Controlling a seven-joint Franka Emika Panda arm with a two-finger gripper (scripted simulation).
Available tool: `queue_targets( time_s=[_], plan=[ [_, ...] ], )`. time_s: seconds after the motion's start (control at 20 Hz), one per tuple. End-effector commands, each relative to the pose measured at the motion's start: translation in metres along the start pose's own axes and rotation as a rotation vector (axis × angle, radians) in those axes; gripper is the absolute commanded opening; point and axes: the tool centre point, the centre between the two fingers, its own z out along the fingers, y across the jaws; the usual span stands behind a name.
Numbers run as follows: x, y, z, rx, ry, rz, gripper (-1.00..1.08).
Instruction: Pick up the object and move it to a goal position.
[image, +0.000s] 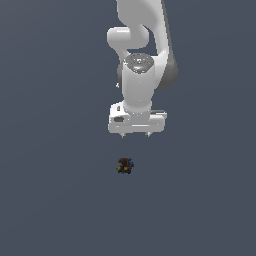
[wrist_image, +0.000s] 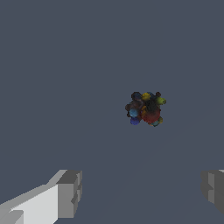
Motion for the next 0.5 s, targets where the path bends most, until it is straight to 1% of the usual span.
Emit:
queue_targets(
  time_s=[0.0,0.45],
  plan=[
    [0.0,0.0,0.0,0.0,0.0,0.0,1.0],
    [-0.0045,0.0035,-0.0013,-0.002,-0.023,0.025,1.0]
  ],
)
